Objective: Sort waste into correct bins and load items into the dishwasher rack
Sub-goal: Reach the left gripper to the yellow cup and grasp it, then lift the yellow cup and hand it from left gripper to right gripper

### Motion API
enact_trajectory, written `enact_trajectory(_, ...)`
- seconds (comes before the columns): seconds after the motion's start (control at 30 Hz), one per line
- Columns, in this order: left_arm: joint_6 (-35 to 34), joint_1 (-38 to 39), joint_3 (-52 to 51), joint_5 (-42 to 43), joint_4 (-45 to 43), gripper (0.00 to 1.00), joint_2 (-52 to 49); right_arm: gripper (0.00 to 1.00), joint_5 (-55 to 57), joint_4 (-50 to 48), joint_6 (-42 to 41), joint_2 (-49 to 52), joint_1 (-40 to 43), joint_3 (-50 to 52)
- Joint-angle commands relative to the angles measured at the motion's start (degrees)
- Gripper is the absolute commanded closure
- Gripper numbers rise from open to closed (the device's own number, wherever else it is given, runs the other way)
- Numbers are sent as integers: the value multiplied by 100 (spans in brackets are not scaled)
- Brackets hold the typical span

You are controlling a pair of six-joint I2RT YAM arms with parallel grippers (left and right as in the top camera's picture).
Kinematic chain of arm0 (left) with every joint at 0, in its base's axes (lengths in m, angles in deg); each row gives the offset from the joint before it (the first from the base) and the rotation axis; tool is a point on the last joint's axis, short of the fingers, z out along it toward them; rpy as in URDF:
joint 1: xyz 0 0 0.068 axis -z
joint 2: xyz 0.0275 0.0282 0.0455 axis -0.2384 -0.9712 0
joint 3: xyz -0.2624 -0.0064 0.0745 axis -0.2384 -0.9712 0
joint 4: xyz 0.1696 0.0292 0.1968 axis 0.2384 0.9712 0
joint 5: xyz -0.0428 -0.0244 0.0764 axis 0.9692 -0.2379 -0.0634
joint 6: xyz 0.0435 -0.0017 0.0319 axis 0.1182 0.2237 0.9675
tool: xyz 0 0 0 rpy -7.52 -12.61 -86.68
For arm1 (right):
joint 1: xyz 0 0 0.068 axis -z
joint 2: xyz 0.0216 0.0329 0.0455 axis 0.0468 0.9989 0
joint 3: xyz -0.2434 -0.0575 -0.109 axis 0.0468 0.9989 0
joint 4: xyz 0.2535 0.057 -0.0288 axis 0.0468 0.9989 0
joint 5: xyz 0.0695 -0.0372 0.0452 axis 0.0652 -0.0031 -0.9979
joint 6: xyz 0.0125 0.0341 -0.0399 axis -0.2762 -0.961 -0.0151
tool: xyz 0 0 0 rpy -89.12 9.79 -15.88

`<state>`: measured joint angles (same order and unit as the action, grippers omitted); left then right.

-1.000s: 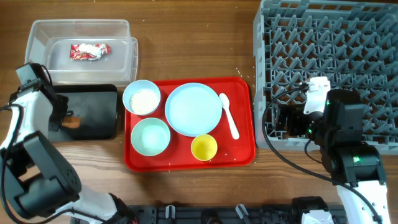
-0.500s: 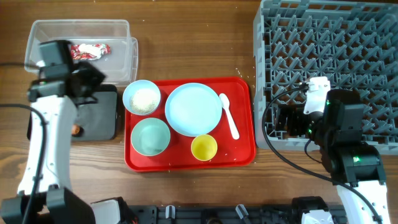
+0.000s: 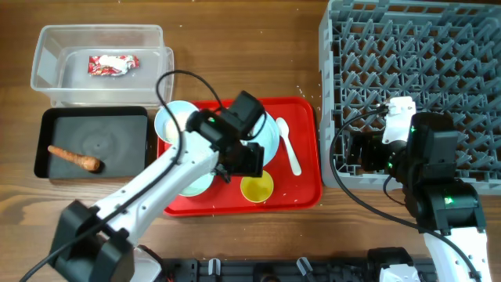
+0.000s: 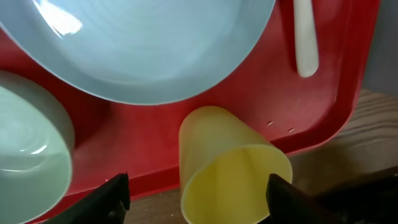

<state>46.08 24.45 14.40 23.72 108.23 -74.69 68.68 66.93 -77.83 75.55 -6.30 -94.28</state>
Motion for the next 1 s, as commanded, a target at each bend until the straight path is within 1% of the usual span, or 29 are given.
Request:
enact_trajectory(0.0,66,140,-105,-55,11,34,-501,0,-107,11,-68,2,-35,-133)
enact_trajectory(0.03,66,140,-105,-55,35,45,-673,0,-107,11,-70,2,-35,-133)
enact_trajectory(0.1,66,140,-105,-57,22,54,-855,1,-107,13,-68,0,-35,-133)
enact_trajectory(0.13,68,138,-105,-59,-17,68,-929,0,-107,15,-68,2,-35,-133)
enact_trajectory(0.17,68,131,-105,-59,-83,83,-955,0,-107,15,-68,0,-35,-133)
enact_trajectory(0.2,70,118,-101,-59,-131,96,-951,0,-107,15,-68,2,-35,-133)
enact_trajectory(0.33,96,-138,234,-46,68,96,-896,0,-103,31,-66,2,-35,-133)
enact_trajectory(0.4,466,-507,702,289,402,96,-798,0,42,85,-66,2,-35,-133)
enact_trajectory(0.43,699,-726,918,671,455,96,-741,0,280,92,-83,2,-35,-133)
enact_trajectory(0.5,841,-1132,1163,1399,299,96,-675,0,656,24,-313,11,-33,-133)
enact_trajectory(0.57,841,-1659,1215,2741,-354,96,-645,0,492,-138,-361,83,-33,-133)
enact_trajectory(0.6,837,-1891,1215,3456,-723,96,-654,0,162,-234,-321,166,-33,-133)
enact_trajectory(0.63,813,-2044,1215,3932,-1027,96,-680,0,-57,-291,-319,234,-33,-133)
enact_trajectory(0.7,623,-2273,1215,4754,-1646,96,-730,0,-1200,-542,-17,492,-33,-133)
enact_trajectory(0.73,420,-2321,1215,4964,-1875,96,-763,0,-2216,-750,358,667,-35,-133)
enact_trajectory(0.8,267,-2319,1215,5421,-2262,96,-820,0,-4017,-1158,905,1045,-35,-133)
enact_trajectory(0.9,177,-2221,1215,5521,-2323,96,-831,0,-5536,-1858,1069,1502,-35,-133)
enact_trajectory(0.97,57,-2127,1215,5560,-2358,96,-831,0,-5954,-2273,1058,1694,-35,-133)
